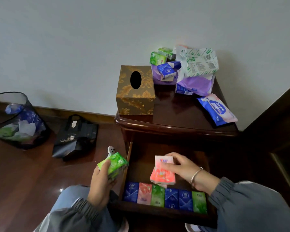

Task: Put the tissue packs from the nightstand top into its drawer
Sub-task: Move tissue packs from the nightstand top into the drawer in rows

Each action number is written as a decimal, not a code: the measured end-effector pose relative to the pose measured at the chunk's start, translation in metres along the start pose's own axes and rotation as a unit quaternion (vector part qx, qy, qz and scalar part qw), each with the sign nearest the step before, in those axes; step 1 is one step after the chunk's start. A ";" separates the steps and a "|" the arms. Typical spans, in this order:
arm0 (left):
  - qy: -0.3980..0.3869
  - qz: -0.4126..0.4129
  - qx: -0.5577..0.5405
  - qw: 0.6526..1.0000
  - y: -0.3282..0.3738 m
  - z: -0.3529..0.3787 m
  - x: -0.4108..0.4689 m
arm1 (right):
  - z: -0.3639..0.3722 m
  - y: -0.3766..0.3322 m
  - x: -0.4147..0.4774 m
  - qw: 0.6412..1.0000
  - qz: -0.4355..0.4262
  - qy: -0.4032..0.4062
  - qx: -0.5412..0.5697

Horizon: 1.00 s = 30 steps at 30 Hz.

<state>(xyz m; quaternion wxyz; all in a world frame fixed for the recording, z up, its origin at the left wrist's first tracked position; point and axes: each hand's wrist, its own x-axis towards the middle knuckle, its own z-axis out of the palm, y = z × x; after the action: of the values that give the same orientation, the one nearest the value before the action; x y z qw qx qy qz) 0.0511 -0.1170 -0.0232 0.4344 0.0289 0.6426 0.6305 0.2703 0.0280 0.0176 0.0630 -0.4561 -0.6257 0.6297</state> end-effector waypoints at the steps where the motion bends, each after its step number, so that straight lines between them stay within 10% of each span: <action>1: 0.002 -0.005 -0.006 1.000 -0.002 -0.002 0.002 | 0.011 0.015 0.012 1.000 0.023 0.018 -0.012; 8: 0.023 -0.019 -0.038 0.999 -0.007 -0.021 0.020 | 0.058 0.070 0.107 0.984 0.076 0.157 -0.024; 17: -0.012 -0.013 -0.032 0.999 -0.013 -0.016 0.041 | 0.068 0.112 0.140 0.928 0.096 0.126 -0.337; 30: -0.021 -0.062 -0.024 0.998 -0.018 -0.013 0.049 | 0.085 0.121 0.148 0.944 -0.012 0.054 -0.326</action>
<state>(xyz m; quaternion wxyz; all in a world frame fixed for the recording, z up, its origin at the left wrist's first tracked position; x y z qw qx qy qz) 0.0227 -0.1024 -0.0662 0.4864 -0.0083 0.6187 0.6168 0.1895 0.0369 -0.1747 -0.0476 -0.4775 -0.7981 0.3644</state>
